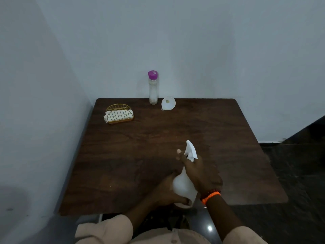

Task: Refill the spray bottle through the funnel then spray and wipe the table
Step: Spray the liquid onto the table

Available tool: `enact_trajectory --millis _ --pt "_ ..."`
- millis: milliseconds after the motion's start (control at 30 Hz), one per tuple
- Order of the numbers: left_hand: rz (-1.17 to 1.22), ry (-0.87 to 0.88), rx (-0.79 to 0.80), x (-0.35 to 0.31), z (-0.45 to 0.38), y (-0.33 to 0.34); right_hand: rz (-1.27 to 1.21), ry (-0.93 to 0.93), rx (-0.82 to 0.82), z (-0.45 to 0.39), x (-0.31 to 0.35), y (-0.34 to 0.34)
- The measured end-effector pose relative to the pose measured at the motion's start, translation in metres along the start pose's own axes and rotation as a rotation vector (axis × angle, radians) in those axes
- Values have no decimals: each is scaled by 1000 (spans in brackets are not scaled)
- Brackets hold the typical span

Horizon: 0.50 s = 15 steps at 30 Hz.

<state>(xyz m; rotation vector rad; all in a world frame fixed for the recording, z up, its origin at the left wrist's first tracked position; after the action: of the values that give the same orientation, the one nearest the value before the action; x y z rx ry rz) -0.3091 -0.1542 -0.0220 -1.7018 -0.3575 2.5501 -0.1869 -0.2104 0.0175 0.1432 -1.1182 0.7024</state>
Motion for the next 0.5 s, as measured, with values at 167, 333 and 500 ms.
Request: enact_trajectory --millis 167,333,500 --pt "-4 -61 0 15 11 9 129 98 -37 -5 -20 11" --pt "2 -76 30 27 17 21 158 152 3 -7 -47 18" --pt "18 -64 44 26 21 24 221 152 8 -5 -59 15"
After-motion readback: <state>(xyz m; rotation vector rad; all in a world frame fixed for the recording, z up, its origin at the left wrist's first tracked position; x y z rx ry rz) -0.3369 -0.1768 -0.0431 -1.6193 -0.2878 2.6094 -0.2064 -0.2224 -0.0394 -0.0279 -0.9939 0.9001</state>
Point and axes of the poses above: each hand's wrist, its own z-axis away from the middle knuckle, its own y-axis out of the palm, x = y × z, the point moved 6 cm from there along -z, towards the middle knuckle, and after that the axes turned 6 degrees about y, right-handed, at the moved point
